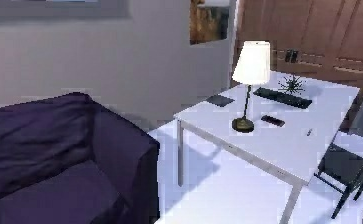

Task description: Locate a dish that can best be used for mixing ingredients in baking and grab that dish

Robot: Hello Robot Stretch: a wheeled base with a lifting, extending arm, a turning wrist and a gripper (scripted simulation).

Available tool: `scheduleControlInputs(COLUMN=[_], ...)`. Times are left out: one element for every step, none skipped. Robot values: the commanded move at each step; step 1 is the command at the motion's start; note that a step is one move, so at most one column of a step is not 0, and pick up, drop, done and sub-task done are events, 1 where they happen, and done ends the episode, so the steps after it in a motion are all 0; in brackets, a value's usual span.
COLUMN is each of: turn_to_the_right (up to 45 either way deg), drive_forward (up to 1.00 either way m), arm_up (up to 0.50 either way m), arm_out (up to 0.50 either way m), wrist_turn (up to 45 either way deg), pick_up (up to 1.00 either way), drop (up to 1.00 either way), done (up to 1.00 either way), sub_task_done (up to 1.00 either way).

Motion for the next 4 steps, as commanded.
scheduleControlInputs(turn_to_the_right=[0.0, 45.0, 45.0, 42.0], drive_forward=[0.2, 0.0, 0.0, 0.0], arm_up=[0.0, 0.0, 0.0, 0.0], arm_out=[0.0, 0.0, 0.0, 0.0], wrist_turn=[0.0, 0.0, 0.0, 0.0], pick_up=[0.0, 0.0, 0.0, 0.0], drop=[0.0, 0.0, 0.0, 0.0], done=[0.0, 0.0, 0.0, 0.0], sub_task_done=[0.0, 0.0, 0.0, 0.0])
